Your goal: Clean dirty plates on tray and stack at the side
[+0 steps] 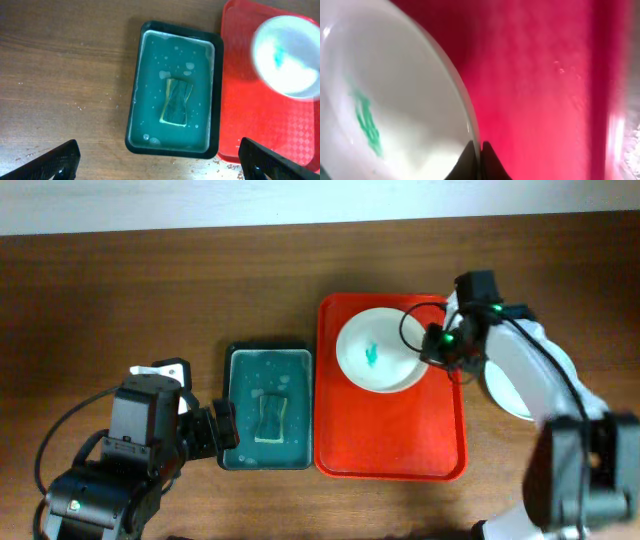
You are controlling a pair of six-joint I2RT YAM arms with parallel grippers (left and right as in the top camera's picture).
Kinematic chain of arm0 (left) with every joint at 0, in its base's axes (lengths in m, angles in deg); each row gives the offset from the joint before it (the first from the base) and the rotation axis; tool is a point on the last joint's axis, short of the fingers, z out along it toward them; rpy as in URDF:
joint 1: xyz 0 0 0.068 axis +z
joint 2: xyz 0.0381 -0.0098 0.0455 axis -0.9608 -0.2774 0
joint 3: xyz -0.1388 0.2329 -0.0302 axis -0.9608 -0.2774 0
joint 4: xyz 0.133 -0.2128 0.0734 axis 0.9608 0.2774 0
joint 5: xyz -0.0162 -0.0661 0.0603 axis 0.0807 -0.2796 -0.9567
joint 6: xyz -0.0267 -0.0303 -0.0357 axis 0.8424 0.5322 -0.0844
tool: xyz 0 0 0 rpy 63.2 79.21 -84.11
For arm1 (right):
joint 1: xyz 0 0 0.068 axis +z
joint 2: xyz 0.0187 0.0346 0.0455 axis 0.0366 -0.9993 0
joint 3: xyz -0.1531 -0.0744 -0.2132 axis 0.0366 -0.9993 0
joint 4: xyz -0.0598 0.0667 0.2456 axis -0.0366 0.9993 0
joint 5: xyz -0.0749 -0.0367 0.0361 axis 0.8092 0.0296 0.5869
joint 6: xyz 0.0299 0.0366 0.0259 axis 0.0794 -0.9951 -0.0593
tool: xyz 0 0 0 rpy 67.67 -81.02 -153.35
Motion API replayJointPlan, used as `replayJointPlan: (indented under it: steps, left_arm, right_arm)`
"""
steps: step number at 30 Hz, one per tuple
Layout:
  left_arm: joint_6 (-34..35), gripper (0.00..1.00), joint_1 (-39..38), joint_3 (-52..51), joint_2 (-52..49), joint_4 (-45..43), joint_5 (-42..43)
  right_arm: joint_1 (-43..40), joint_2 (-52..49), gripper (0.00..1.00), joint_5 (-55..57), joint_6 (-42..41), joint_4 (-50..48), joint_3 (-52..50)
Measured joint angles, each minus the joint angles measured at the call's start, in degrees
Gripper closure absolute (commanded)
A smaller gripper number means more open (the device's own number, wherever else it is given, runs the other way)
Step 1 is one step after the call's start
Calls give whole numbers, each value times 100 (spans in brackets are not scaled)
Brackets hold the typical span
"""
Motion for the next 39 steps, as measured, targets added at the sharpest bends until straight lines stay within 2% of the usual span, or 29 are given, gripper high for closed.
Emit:
replayJointPlan:
  steps: [3, 6, 8, 11, 14, 16, 17, 19, 24, 26, 30, 34, 35, 37, 39]
  left_arm:
    - [0, 1, 0, 0, 0, -4, 0]
    - [0, 0, 0, 0, 0, -2, -2]
    - [0, 1, 0, 2, 0, -4, 0]
    - [0, 1, 0, 2, 0, -4, 2]
    - [0, 1, 0, 2, 0, -13, 2]
    - [0, 1, 0, 2, 0, -4, 0]
    - [0, 0, 0, 2, 0, -7, 0]
    - [0, 1, 0, 2, 0, -7, 0]
    - [22, 0, 0, 2, 0, -59, 7]
    - [109, 1, 0, 2, 0, -380, 37]
    - [157, 0, 0, 2, 0, -636, 103]
    - [52, 16, 0, 0, -173, -804, 308]
    - [-101, 16, -11, -17, -330, -809, 391]
    - [-330, 26, -70, -122, -723, -826, 474]
    - [-656, 47, -251, -323, -1622, -848, 542]
  right_arm:
    - [-4, 1121, 96, 511, -229, 1412, 0]
    - [-4, 1604, 96, 754, -413, 1735, -400]
    - [-4, 1720, 96, 765, -507, 1432, -957]
    - [-11, 1751, 96, 232, -553, -264, -2374]
    - [-11, 1746, 94, -247, -566, -1510, -3136]
    - [-11, 1746, 72, -446, -553, -1694, -3440]
    - [-11, 1749, 65, -507, -533, -1637, -3473]
    - [-11, 1812, 62, -531, -527, -1451, -3447]
    - [-11, 2402, 61, -267, -66, 81, -2645]
    - [-11, 2684, 61, -201, 260, 656, -2131]
    - [-11, 3368, 61, -177, 664, 1147, -1491]
    - [-11, 3681, 60, -177, 782, 1228, -1464]
    - [-11, 3681, 60, -175, 789, 1235, -1467]
    - [-11, 3681, 60, -175, 796, 1239, -1467]
    - [-11, 3674, 57, -175, 807, 1235, -1469]
